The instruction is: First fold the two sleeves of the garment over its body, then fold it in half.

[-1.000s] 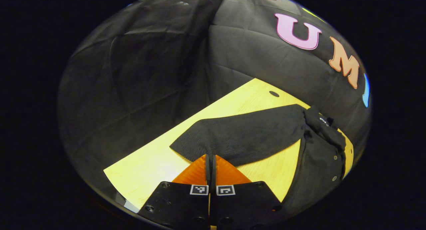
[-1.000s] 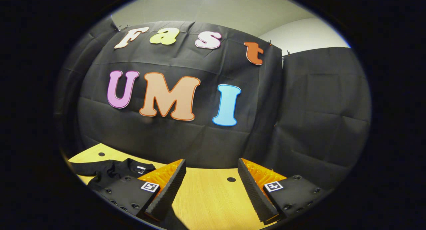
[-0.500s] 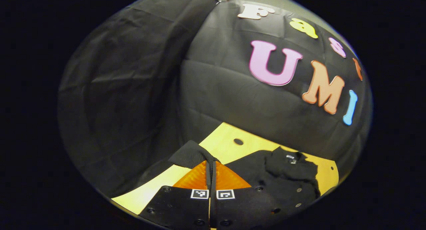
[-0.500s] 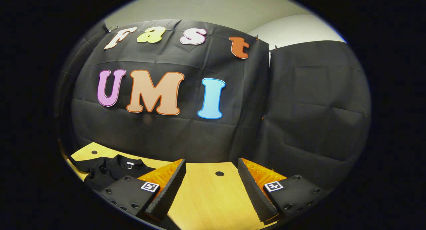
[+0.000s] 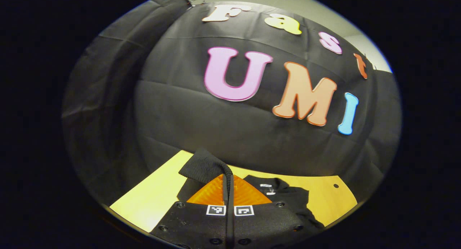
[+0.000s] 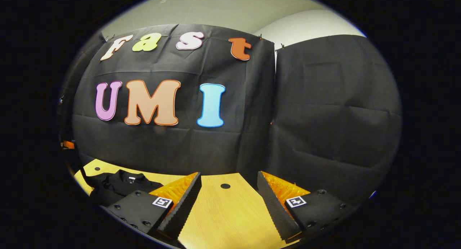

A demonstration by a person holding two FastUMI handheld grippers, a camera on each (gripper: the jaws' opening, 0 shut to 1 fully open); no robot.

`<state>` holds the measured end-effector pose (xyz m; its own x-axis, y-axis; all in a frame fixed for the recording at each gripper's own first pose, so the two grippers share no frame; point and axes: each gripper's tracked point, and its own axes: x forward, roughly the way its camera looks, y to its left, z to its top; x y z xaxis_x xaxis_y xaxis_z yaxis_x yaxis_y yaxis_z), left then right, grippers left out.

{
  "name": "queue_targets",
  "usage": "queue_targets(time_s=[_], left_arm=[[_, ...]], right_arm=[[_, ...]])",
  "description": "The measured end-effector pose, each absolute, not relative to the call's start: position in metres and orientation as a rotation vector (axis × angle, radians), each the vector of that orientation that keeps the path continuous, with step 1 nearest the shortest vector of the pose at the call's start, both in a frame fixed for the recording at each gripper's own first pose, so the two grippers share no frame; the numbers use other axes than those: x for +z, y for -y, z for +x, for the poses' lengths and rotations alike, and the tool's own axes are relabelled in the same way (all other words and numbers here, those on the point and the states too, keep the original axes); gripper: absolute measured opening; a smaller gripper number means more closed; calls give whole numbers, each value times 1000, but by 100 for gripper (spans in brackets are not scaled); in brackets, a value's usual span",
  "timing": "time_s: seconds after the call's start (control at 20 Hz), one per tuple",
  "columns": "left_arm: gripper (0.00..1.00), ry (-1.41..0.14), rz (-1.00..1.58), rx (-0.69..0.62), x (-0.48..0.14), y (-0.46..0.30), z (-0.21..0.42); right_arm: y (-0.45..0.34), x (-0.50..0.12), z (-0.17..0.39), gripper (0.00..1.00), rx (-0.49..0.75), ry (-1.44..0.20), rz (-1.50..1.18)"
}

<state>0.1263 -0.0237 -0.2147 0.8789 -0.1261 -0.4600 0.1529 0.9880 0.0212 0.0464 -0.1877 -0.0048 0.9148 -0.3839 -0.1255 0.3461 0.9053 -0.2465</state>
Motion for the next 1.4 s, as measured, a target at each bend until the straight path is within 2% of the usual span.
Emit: queue_targets(time_s=[0.2, 0.5, 0.65, 0.8, 1.15, 1.35, 1.4], left_arm=[[0, -509, 92, -291, -251, 111, 139], [0, -636, 127, -456, -342, 217, 118], [0, -727, 144, -475, -384, 240, 103], [0, -755, 184, -446, -413, 241, 102], [2, -833, 139, -453, -444, 256, 87], [99, -803, 104, -469, -436, 269, 82], [98, -790, 108, -464, -437, 269, 86]], right_arm=[[213, -17, 33, 98, -406, -206, -218], [241, -16, 15, 98, -428, -211, -129], [257, -13, 7, 98, -456, -220, -143], [270, -12, 2, 98, -473, -230, -146], [278, -15, 14, 98, -460, -248, -167], [275, -22, 22, 98, -435, -261, -188], [274, -22, 24, 98, -427, -262, -196]])
